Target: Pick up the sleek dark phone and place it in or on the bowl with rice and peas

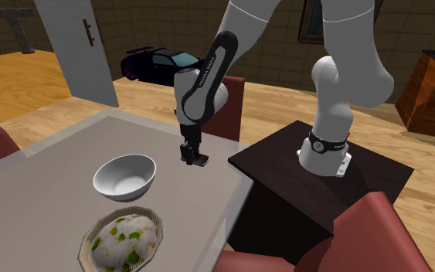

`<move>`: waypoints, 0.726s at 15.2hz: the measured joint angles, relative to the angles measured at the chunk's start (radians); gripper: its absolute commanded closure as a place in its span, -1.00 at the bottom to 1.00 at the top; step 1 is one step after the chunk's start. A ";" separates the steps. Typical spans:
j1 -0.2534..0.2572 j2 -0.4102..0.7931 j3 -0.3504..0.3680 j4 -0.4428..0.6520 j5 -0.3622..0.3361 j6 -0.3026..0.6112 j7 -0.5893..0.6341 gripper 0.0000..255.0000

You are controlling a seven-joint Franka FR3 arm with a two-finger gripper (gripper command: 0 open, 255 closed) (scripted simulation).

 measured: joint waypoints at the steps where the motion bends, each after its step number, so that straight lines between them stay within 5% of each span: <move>1: 0.007 -0.015 -0.009 -0.005 -0.011 -0.009 0.009 1.00; 11: 0.057 -0.145 -0.082 -0.018 -0.130 -0.115 0.100 1.00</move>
